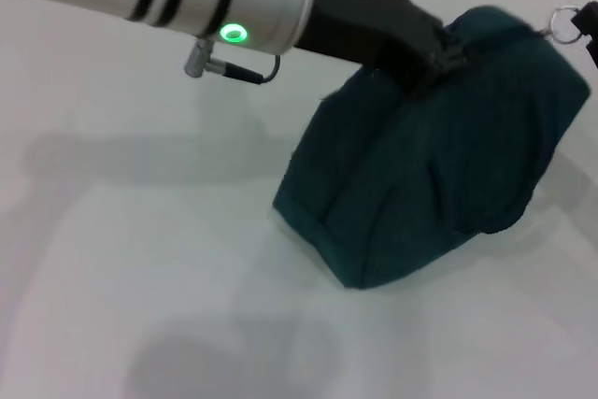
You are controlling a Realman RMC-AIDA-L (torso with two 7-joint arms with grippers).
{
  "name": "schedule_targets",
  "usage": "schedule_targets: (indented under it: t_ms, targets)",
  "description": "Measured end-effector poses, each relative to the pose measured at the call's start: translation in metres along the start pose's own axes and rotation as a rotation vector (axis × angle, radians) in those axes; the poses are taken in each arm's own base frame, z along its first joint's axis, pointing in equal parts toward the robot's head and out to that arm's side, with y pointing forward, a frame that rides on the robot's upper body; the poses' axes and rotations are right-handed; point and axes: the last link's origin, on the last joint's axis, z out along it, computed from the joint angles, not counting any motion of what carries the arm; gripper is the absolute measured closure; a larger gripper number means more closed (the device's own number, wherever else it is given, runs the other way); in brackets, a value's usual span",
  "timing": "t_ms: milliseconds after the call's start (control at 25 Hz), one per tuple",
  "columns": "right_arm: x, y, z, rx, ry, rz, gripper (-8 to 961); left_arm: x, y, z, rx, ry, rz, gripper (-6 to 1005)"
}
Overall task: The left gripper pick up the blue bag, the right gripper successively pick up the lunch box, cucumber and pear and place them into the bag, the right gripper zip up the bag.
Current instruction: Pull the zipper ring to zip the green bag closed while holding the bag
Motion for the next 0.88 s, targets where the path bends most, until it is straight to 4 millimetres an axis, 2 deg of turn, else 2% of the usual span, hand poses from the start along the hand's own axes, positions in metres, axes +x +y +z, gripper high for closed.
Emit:
schedule_targets:
  t_ms: [280,560,880]
  targets:
    - [0.015,-0.017,-0.004,0.123,0.103,0.005,948,0.002,0.0,-0.011,-0.034,0.084,0.006,941]
    - [0.018,-0.019,-0.002,0.13,0.126,-0.008,949,-0.007,-0.005,-0.008,-0.042,0.097,-0.023,941]
    - [0.023,-0.025,-0.004,0.178,0.156,-0.006,951,-0.009,-0.008,-0.016,-0.039,0.143,-0.041,940]
